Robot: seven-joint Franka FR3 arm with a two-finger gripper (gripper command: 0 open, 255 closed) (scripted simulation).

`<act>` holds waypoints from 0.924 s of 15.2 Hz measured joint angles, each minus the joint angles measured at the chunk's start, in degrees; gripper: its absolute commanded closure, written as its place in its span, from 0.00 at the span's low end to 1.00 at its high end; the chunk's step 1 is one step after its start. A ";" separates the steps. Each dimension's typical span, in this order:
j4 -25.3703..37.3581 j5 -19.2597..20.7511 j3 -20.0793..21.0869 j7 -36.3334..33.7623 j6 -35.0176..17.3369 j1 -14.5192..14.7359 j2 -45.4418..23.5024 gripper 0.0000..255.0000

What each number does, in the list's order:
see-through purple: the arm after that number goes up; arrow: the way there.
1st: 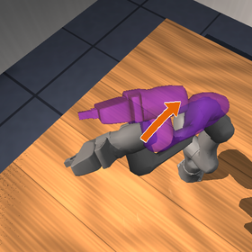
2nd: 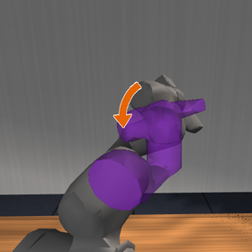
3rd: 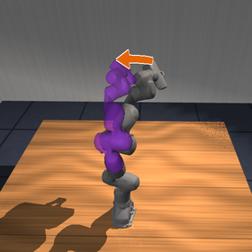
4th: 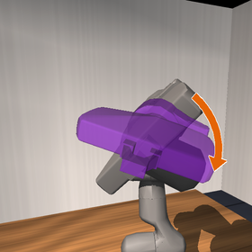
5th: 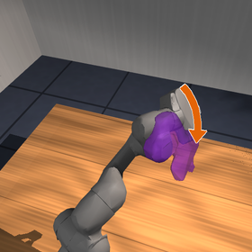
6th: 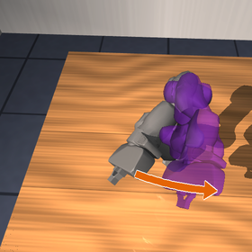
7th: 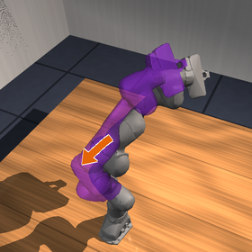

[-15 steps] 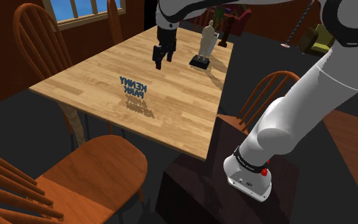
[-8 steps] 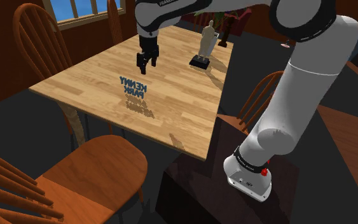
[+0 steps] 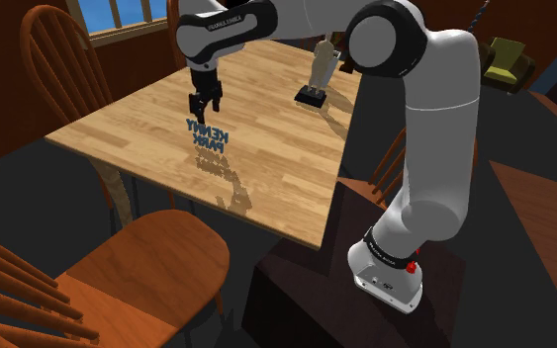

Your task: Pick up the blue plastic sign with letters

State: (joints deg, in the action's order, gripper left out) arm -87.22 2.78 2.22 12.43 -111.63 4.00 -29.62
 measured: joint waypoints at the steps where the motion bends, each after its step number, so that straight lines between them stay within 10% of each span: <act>1: 1.29 0.05 0.04 0.07 0.05 0.09 -1.39 0.00; 8: 0.16 0.20 0.03 0.04 -3.61 0.16 -4.07 0.00; 9: 0.04 0.21 0.03 0.00 -3.87 0.19 -4.20 1.00; 14: -0.06 0.22 0.04 -0.02 -4.10 0.21 -4.27 1.00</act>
State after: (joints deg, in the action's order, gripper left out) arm -87.27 3.00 2.26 12.41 -115.73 4.20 -33.89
